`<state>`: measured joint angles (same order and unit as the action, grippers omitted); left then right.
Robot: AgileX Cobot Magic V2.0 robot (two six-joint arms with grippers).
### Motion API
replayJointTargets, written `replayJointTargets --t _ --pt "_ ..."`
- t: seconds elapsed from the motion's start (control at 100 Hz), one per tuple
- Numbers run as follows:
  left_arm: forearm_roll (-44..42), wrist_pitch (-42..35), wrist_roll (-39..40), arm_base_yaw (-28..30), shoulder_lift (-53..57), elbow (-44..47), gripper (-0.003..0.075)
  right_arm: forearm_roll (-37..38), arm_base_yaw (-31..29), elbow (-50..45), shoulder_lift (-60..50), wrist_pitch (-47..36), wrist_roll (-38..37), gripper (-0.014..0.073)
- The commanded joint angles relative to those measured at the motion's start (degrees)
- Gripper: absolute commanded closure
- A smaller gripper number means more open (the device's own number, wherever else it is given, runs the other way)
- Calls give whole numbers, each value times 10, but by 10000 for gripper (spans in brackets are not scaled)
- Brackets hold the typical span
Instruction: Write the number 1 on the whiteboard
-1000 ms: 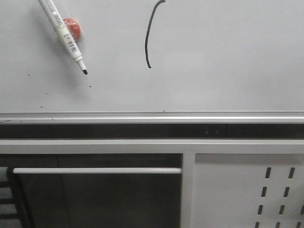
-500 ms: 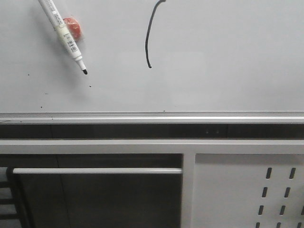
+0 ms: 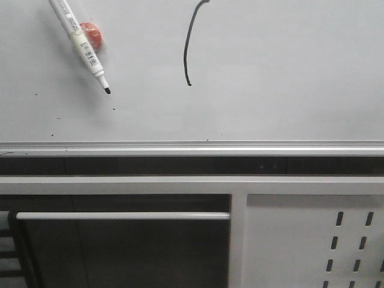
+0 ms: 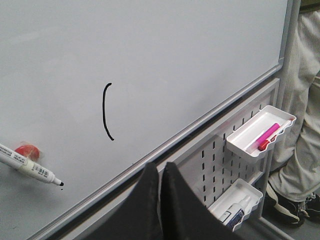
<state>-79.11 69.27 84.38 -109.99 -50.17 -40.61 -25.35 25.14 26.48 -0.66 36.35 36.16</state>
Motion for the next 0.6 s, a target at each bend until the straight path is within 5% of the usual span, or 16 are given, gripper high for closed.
replayJointTargets --t 0.0,0.08,0.2,0.59 --pt "-58 32 4 -3 4 -17 738 -12 -4 11 6 -46 -2 665" --pt "-79 5 4 17 -4 -17 738 -12 -4 11 6 -46 -2 665" --pt "-89 -129 4 128 -16 -17 738 -12 -4 11 6 -46 -2 665" --pt "-146 -986 4 784 -7 57 738 -12 -4 11 6 -46 -2 665"
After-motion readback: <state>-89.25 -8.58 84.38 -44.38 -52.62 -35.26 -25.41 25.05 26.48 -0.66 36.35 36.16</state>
